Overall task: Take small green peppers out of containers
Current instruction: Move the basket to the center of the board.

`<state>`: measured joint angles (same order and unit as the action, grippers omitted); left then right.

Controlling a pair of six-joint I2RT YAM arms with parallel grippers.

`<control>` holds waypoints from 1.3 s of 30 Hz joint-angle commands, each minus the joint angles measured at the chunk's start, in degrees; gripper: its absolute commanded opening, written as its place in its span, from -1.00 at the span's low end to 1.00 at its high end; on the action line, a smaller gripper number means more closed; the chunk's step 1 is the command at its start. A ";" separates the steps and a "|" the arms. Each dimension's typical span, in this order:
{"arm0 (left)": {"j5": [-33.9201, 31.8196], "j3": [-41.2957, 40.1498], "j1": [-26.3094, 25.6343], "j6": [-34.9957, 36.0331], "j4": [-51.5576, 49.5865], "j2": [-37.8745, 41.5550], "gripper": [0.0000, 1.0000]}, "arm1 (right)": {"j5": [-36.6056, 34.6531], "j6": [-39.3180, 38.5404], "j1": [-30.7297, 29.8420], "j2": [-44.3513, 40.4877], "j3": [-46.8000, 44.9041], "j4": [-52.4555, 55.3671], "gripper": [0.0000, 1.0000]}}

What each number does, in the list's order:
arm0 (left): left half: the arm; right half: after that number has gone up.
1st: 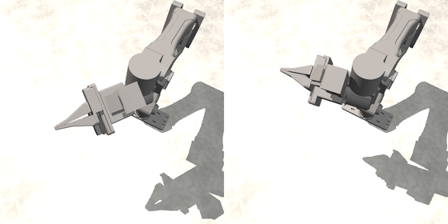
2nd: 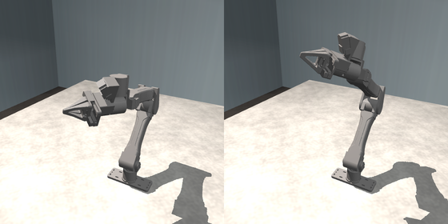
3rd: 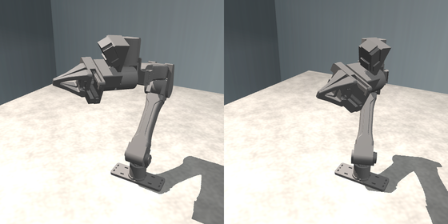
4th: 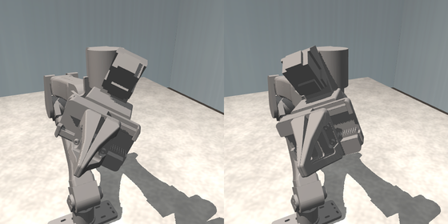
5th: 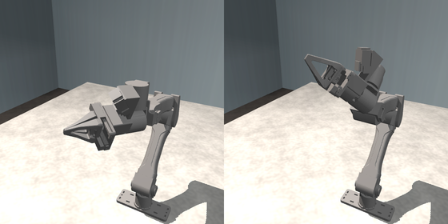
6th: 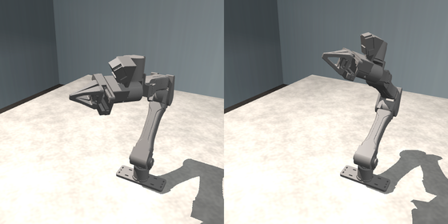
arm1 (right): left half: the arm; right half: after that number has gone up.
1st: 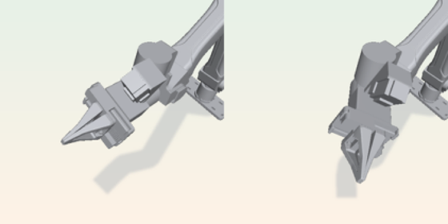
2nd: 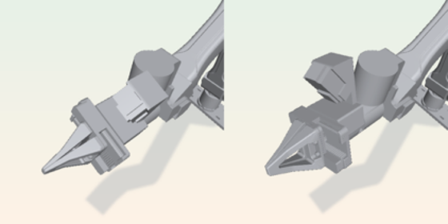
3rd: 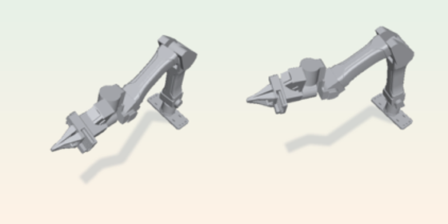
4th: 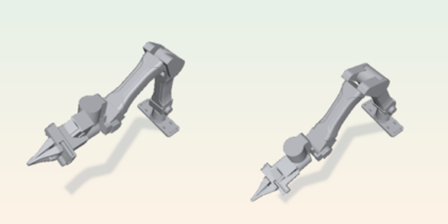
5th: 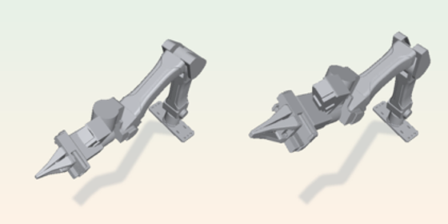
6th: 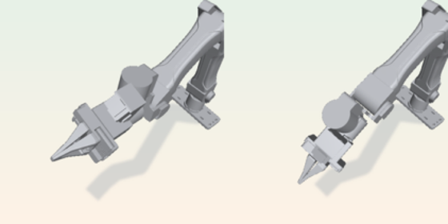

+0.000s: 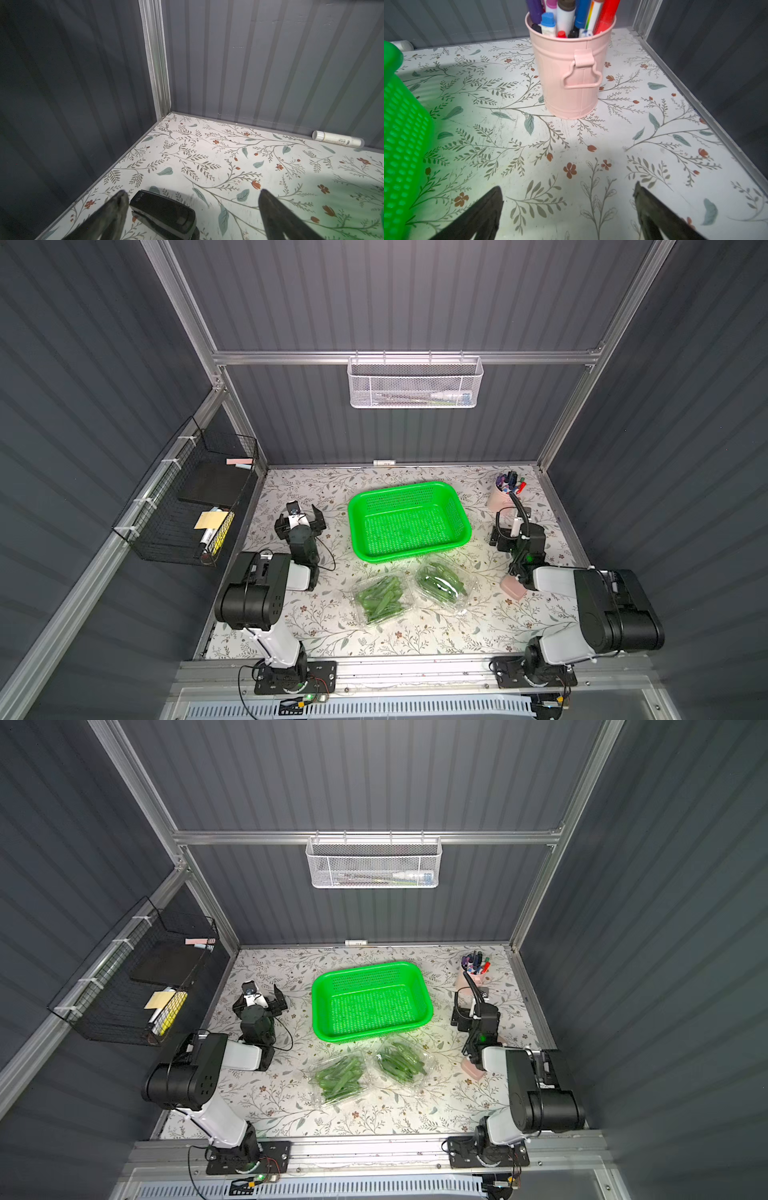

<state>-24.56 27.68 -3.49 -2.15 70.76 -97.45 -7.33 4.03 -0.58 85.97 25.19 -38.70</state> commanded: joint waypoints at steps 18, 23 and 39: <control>0.03 0.09 -0.21 -0.66 1.02 -0.11 0.98 | -0.05 -0.18 -0.12 -0.63 1.09 0.48 0.98; -0.03 0.09 -0.21 -0.67 1.08 -0.11 0.98 | -0.13 -0.19 -0.12 -0.68 1.07 0.46 0.98; 1.83 1.94 -0.29 1.22 -2.49 1.28 0.98 | -8.68 1.20 -0.26 -3.93 4.08 1.05 0.76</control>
<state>-24.32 27.73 -3.49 -2.02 70.57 -97.43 -9.67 4.14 -0.64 85.58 25.69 -38.44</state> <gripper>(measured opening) 0.990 0.894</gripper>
